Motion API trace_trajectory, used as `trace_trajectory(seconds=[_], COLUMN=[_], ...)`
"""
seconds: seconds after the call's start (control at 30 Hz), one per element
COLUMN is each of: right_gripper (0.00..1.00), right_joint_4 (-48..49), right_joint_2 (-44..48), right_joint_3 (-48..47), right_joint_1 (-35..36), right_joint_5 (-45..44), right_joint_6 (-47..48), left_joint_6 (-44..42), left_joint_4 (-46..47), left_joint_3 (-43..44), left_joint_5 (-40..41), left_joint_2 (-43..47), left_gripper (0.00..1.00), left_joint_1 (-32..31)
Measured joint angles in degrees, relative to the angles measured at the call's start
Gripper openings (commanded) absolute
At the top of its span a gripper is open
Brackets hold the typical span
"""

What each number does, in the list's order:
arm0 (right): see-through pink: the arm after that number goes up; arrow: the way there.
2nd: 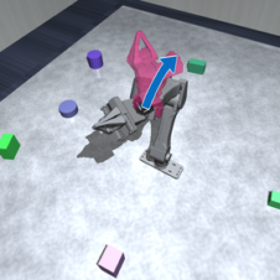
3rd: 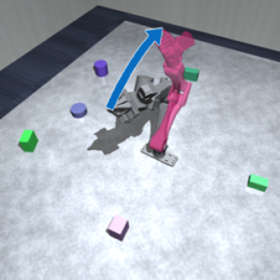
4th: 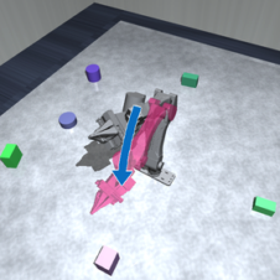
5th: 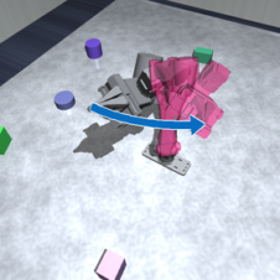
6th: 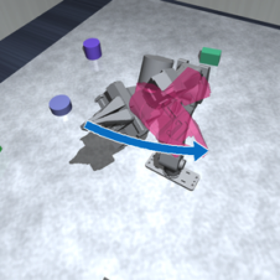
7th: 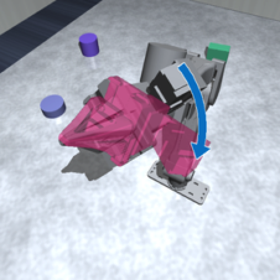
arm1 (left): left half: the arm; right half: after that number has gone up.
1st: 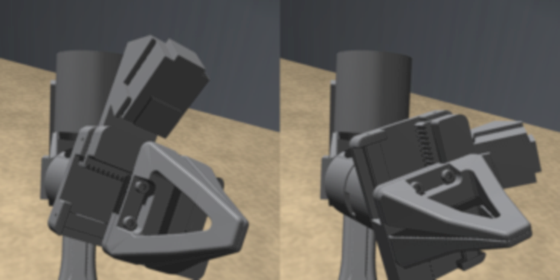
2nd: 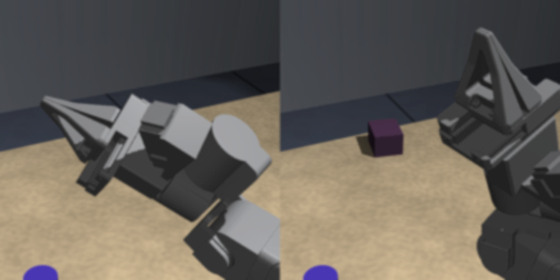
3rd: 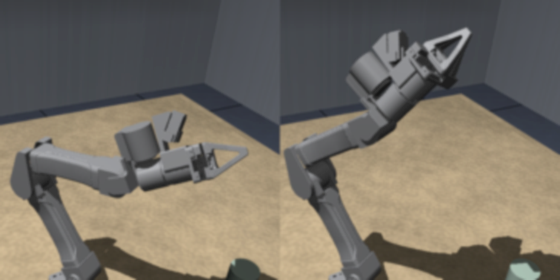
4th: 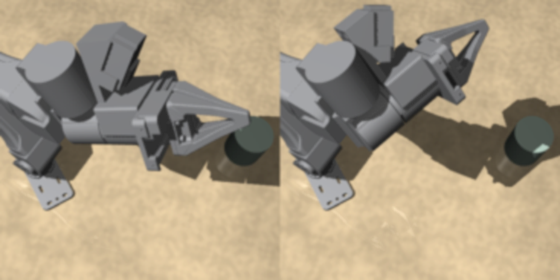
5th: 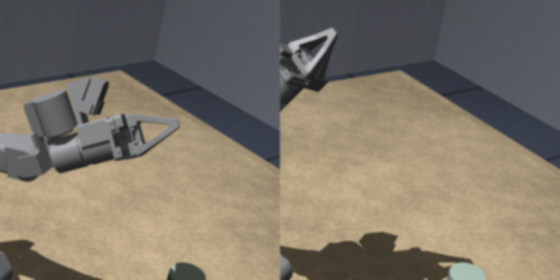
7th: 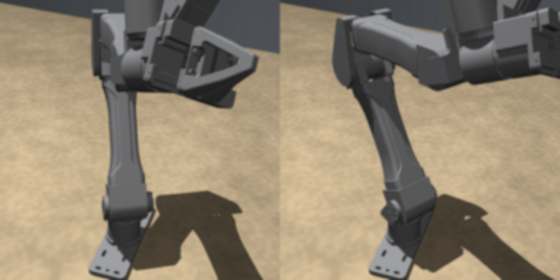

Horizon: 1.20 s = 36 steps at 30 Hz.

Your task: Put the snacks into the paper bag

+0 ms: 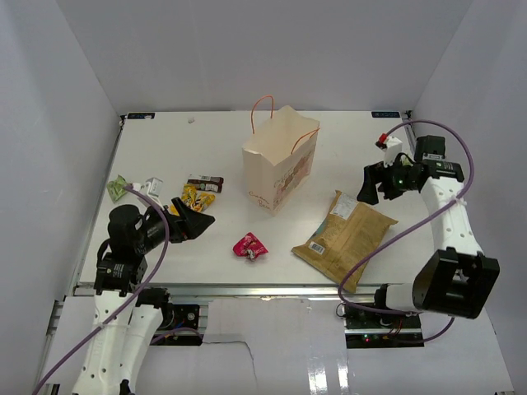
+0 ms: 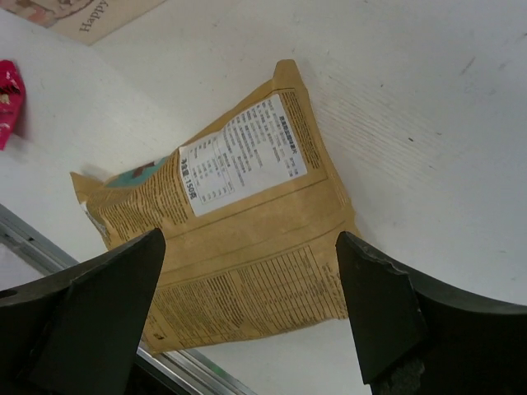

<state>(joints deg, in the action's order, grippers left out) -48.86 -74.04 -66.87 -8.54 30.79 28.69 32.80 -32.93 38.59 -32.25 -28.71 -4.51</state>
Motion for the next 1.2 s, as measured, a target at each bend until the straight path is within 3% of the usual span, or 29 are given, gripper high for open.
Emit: trace_trajectory(seconds=[0.17, 0.3, 0.57, 0.77, 0.8, 0.9, 1.07, 1.17, 1.2], right_gripper=[0.90, 0.91, 0.93, 0.98, 0.87, 0.68, 0.57, 0.36, 0.23], right_joint_4=[2.6, 5.8, 14.0, 18.5, 18.9, 19.1, 18.9, 18.8, 18.8], right_joint_2=[-12.5, -20.7, -24.1, -24.3, -24.3, -24.9, -26.7, -26.7, -26.7], right_joint_3=[-2.2, -5.2, -6.8, -4.2, -3.5, -2.7, -2.6, -2.1, -1.9], right_joint_1=[0.3, 4.0, 19.5, 21.6, 21.7, 21.8, 22.3, 22.5, 22.5], right_joint_5=[3.5, -0.5, -22.2, -35.6, -36.6, -38.2, -37.6, -36.5, -36.0], right_joint_6=[-6.1, -11.6, -22.3, -23.7, -23.6, -23.2, -23.6, -24.0, -24.1], left_joint_6=[0.7, 0.7, 0.2, -0.5, -0.5, -0.7, -0.9, -0.9, -0.9], left_joint_4=[-0.1, -0.1, -0.3, -1.3, -1.4, -1.6, -1.6, -1.7, -1.7], left_joint_3=[-2.1, -2.6, -2.6, -2.6, -2.6, -2.6, -2.6, -2.6, -2.6], left_joint_5=[-1.1, -1.6, -1.9, -1.8, -1.8, -1.8, -1.6, -1.6, -1.5], left_joint_2=[1.0, 1.0, 0.1, -0.2, -0.2, -0.3, -0.9, -1.0, -1.0], left_gripper=[0.98, 0.98, 0.98, 0.98, 0.98, 0.98, 0.98, 0.98, 0.98], left_joint_1=[0.0, 0.0, 0.0, 0.0, 0.0, 0.0, 0.0, 0.0, 0.0])
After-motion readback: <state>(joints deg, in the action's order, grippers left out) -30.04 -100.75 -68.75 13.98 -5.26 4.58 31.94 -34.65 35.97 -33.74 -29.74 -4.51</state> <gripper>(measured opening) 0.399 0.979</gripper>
